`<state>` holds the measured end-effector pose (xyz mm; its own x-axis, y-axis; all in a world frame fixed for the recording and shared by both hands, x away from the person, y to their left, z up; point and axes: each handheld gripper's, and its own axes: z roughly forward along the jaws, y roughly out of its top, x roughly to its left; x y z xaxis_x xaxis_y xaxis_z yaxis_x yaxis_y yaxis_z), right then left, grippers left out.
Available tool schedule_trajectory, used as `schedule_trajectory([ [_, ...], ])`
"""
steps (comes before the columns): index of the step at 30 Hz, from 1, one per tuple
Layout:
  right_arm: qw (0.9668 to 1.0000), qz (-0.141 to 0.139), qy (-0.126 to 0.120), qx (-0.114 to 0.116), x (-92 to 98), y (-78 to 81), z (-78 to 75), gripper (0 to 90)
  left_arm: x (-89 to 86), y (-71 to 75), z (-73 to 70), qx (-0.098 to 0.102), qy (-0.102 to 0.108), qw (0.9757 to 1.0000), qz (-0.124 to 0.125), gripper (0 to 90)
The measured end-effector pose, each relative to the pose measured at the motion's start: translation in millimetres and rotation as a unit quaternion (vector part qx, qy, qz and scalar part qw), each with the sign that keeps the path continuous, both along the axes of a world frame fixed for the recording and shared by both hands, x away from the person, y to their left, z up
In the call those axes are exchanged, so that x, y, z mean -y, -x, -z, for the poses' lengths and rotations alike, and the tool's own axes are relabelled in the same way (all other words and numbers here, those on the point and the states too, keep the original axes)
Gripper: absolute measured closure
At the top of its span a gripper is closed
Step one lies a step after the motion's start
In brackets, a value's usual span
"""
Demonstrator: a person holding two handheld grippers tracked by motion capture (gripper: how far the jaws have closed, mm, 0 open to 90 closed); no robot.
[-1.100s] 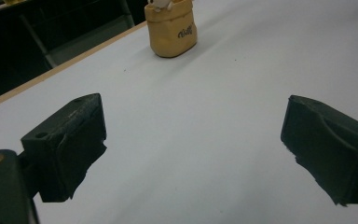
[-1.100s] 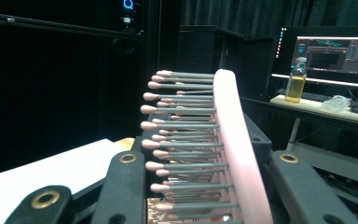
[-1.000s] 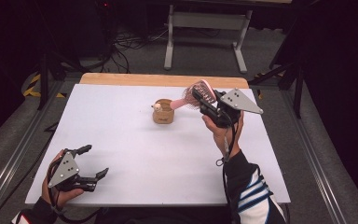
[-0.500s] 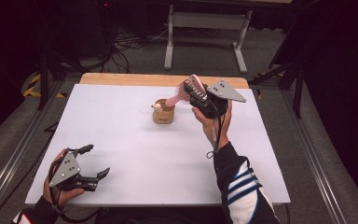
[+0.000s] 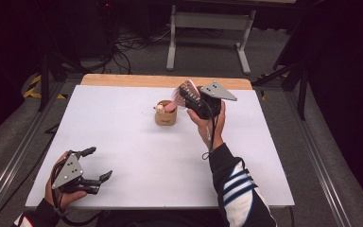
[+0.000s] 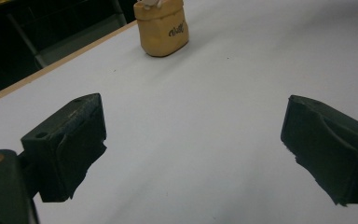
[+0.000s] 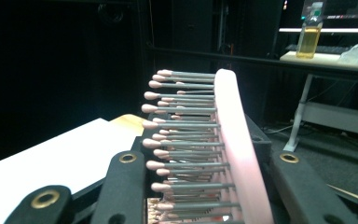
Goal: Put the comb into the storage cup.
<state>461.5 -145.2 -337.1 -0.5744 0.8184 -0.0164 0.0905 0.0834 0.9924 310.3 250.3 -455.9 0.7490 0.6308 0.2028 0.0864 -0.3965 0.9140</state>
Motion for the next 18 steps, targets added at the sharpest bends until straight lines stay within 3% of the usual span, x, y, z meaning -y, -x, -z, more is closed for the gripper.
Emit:
schedule_trajectory([
  [18,0.9996,-0.001,-0.004,-0.028,-12.5,-7.1,24.8,62.6,0.4,-0.5,0.9,-0.004,0.002,1.0000,0.003,7.7],
])
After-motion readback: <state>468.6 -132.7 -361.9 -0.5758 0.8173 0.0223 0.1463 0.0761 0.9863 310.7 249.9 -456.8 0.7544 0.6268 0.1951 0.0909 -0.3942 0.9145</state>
